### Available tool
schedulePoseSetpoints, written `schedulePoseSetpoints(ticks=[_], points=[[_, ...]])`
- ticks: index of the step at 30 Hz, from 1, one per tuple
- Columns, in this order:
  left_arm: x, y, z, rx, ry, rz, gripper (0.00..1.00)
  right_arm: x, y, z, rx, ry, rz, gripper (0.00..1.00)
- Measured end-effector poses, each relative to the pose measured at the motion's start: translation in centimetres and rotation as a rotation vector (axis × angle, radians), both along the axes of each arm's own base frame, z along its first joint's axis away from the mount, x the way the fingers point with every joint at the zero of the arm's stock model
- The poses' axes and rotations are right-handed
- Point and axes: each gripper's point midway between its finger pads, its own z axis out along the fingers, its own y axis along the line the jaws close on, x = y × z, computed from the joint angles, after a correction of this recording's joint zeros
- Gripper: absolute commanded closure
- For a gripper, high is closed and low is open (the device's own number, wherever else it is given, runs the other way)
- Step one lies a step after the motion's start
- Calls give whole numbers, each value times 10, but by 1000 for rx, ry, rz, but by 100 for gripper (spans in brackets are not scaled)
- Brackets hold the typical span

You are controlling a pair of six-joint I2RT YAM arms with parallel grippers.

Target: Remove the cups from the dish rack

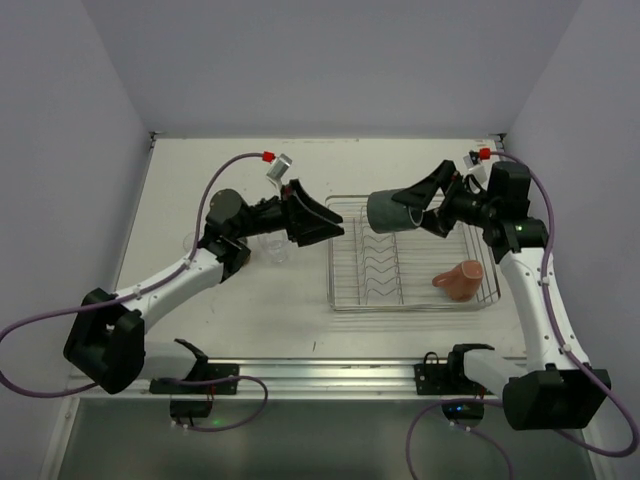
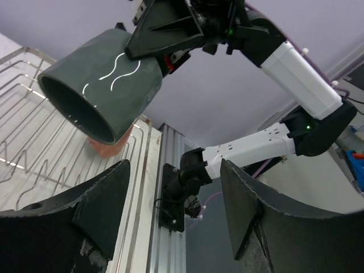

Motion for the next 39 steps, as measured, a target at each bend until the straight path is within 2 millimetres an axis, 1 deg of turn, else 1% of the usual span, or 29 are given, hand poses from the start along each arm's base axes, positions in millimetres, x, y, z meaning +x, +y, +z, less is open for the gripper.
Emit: schedulePoseSetpoints(ticks=[5, 9, 13, 16, 20, 25, 27, 30, 31, 39], points=[[-6, -10, 4, -33, 3, -27, 31, -2, 7, 8, 63, -9, 34, 100], [-5, -19, -1, -35, 26, -33, 32, -4, 10, 17, 92, -33, 52, 100], [-3, -32, -8, -28, 49, -45, 32, -8, 13, 23, 121, -49, 69, 100], [-1, -42, -8, -29, 58, -54, 31, -11, 15, 26, 135, -54, 79, 100], [1, -53, 0, -49, 52, -63, 32, -11, 16, 29, 149, -58, 90, 100], [2, -67, 15, -90, 24, -75, 32, -13, 18, 32, 160, -62, 101, 100], [2, -72, 21, -109, 16, -84, 35, -14, 18, 32, 167, -65, 109, 100], [3, -77, 20, -129, 31, -92, 52, -15, 19, 34, 177, -71, 116, 100], [3, -79, 19, -137, 35, -96, 61, -16, 19, 34, 182, -69, 123, 100], [4, -83, 19, -210, 87, -139, 75, -19, 24, 34, 231, -77, 167, 100]])
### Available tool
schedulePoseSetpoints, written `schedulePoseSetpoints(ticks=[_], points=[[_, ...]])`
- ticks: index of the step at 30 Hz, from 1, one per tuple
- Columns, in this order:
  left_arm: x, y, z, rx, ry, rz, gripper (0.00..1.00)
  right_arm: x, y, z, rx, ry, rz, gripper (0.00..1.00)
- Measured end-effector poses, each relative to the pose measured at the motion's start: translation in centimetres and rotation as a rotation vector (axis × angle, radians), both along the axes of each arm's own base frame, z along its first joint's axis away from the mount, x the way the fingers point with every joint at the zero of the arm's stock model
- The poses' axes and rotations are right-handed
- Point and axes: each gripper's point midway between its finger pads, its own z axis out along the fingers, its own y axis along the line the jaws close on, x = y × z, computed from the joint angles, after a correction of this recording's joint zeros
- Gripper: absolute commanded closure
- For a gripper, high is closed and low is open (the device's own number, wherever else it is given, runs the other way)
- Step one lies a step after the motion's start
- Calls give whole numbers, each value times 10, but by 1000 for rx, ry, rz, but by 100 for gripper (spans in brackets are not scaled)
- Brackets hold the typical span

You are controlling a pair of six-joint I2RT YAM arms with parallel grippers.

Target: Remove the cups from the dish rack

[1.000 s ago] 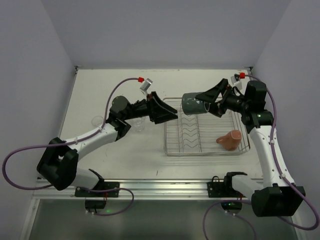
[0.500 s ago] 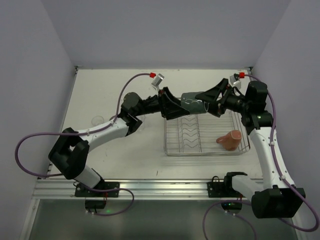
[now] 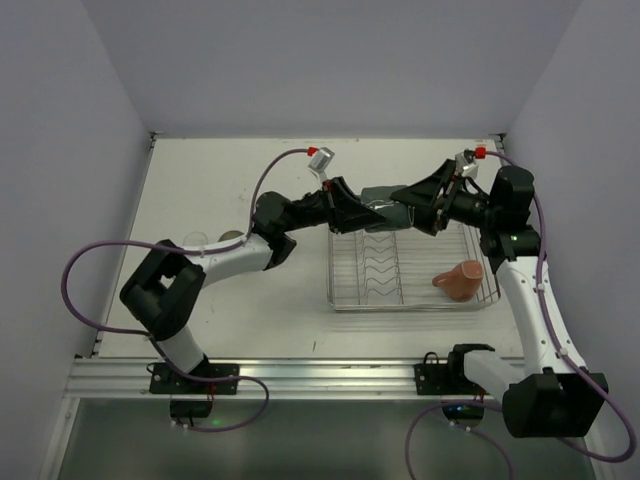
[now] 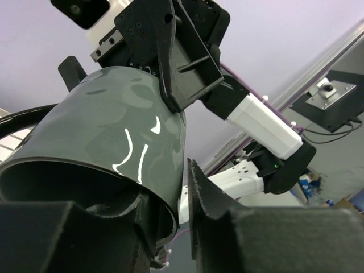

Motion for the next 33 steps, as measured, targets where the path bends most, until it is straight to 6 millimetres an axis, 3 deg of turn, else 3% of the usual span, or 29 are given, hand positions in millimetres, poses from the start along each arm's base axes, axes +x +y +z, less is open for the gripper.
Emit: schedulePoseSetpoints(ticks=[2, 4, 5, 6, 8, 10, 16, 21, 28, 33], points=[[-1, 0, 0, -8, 30, -14, 88, -1, 1, 0, 9, 0, 12, 100], [-3, 0, 1, -19, 49, -31, 100, -2, 1, 0, 12, -6, 19, 84], [-4, 0, 2, -24, 49, -35, 100, -3, 1, 1, 12, -6, 24, 73], [-5, 1, 2, -26, 48, -38, 100, -4, 1, 0, 10, -6, 25, 46], [-6, 1, 0, -22, 47, -43, 100, -6, 1, -2, -1, -7, 28, 19], [-8, 2, -3, -12, 38, -42, 100, -8, 1, -5, -15, -11, 31, 1], [-11, 16, -10, 76, 33, -10, 100, -16, -5, -22, -119, -42, 0, 1], [2, 46, -16, 177, 50, 73, 100, -26, -24, -40, -288, -51, -113, 1], [29, 84, -36, 522, 65, 339, 100, -33, -91, -74, -642, 54, -423, 1], [22, 136, -93, 847, 145, 504, 100, -43, -135, -95, -834, 180, -589, 1]])
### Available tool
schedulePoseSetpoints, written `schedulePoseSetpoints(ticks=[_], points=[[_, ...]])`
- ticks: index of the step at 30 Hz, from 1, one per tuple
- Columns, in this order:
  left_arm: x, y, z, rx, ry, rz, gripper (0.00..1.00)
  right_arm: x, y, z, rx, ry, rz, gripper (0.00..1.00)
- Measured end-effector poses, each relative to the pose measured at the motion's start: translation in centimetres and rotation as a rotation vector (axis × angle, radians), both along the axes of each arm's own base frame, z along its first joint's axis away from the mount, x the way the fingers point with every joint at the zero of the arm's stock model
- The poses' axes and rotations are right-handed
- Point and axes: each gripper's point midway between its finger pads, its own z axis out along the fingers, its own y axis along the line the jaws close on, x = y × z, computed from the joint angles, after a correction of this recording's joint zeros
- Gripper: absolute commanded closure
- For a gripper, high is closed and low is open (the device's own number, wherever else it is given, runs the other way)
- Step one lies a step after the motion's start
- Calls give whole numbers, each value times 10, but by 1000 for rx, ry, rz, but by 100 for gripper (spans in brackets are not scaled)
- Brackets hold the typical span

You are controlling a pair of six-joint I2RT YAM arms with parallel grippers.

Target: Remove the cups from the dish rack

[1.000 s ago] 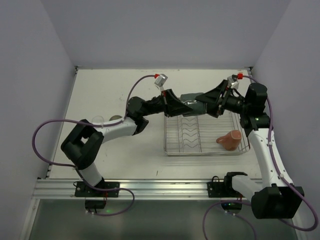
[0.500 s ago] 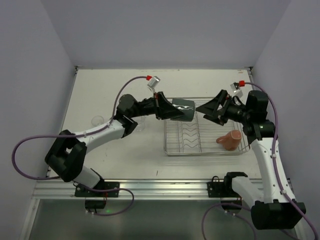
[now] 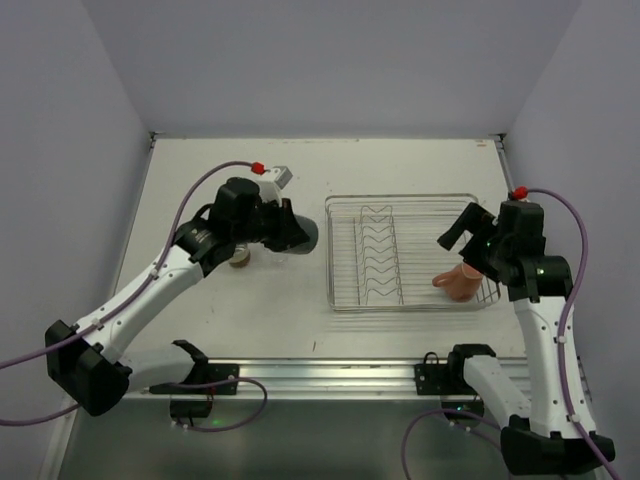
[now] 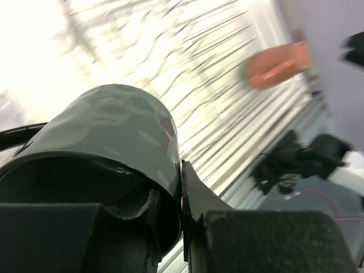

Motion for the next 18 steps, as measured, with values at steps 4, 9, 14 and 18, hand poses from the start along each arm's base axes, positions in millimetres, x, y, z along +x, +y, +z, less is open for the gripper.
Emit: schedulePoseSetpoints(ticks=[4, 9, 14, 18], points=[[-22, 39, -55, 191, 105, 79, 100, -8, -16, -13, -59, 70, -74, 1], [-53, 66, -108, 361, 217, 98, 100, -14, -26, -16, -93, 93, -124, 1], [-60, 78, -127, 431, 246, 124, 100, -17, -30, -24, -97, 133, -164, 1], [-58, 80, -139, 468, 260, 137, 100, -17, -30, -37, -89, 189, -181, 1]])
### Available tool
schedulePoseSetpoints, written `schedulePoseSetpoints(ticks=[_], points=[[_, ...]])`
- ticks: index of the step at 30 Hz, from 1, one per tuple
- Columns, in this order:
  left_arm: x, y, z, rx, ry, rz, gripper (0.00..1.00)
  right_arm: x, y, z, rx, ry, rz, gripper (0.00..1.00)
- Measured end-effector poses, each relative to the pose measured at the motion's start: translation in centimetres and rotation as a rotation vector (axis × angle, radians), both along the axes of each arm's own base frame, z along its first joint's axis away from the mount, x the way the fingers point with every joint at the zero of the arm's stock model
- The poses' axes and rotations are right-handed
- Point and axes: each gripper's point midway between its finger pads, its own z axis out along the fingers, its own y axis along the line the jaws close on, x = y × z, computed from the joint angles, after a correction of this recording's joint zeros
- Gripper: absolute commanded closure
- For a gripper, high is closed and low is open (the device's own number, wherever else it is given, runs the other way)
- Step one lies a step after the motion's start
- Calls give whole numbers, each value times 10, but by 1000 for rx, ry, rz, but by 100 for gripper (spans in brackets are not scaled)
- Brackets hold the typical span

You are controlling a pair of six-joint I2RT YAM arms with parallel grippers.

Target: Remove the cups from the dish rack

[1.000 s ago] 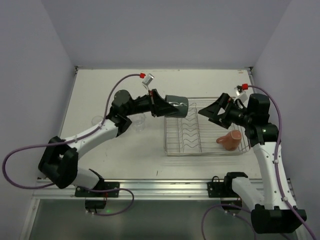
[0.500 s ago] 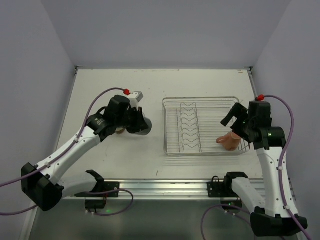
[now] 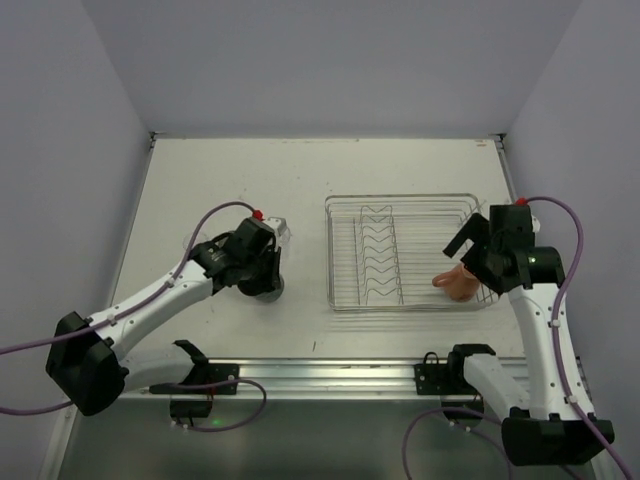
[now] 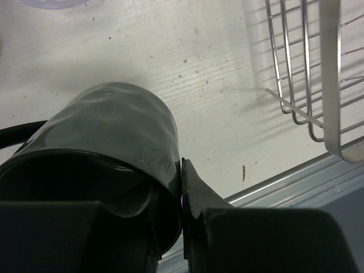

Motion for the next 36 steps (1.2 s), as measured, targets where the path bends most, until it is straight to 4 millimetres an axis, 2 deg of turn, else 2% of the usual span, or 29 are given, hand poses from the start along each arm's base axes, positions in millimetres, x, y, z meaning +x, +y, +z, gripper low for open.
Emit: schedulePoseSetpoints(ticks=[3, 9, 18, 25, 31, 36], points=[[-4, 1, -18, 43, 36, -2, 100, -4, 0, -11, 9, 31, -13, 1], [-7, 5, -44, 113, 92, 13, 100, -5, 0, -19, 16, 57, -32, 1], [2, 4, -57, 149, 73, 28, 99, -6, -4, -36, -1, 121, -52, 1], [6, 3, -59, 149, 58, 37, 73, -7, -10, -48, -28, 168, -81, 1], [8, 1, -56, 133, 42, 44, 62, -7, -23, -51, -49, 185, -145, 1], [10, -3, -47, 103, 19, 42, 61, -6, -35, -59, -56, 228, -196, 1]])
